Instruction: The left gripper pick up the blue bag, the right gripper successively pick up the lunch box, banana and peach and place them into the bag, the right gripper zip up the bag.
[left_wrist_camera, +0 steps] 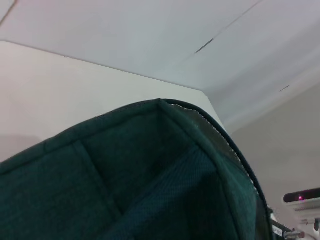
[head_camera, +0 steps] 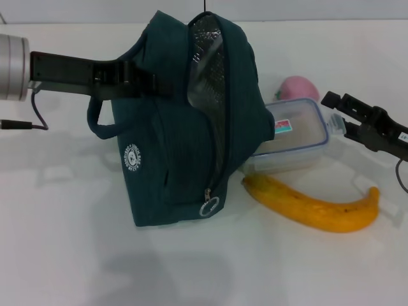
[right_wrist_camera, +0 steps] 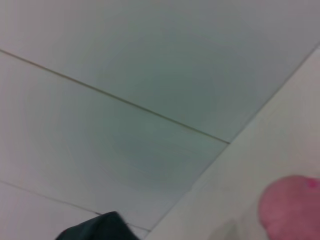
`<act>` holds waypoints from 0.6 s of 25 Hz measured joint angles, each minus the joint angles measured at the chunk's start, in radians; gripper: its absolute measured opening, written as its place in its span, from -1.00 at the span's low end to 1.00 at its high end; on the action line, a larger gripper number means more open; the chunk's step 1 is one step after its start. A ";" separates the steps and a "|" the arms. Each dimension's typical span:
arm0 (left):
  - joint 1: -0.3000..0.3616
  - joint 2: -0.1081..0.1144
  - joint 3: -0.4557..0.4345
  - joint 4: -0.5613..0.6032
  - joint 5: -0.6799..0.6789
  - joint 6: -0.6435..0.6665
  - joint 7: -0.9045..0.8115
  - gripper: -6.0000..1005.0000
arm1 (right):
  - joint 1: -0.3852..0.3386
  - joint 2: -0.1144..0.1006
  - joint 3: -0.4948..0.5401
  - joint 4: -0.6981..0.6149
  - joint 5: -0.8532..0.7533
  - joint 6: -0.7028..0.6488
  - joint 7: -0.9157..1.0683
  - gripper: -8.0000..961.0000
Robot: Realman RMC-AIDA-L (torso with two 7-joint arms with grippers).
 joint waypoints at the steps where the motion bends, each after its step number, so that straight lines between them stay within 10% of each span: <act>1: 0.000 0.001 0.000 0.000 0.000 -0.001 0.001 -0.89 | 0.000 0.000 0.000 0.003 0.000 0.017 0.000 0.80; 15: 0.001 0.005 -0.001 -0.002 -0.001 -0.001 0.008 -0.89 | 0.017 0.003 -0.023 0.018 -0.001 0.074 0.002 0.75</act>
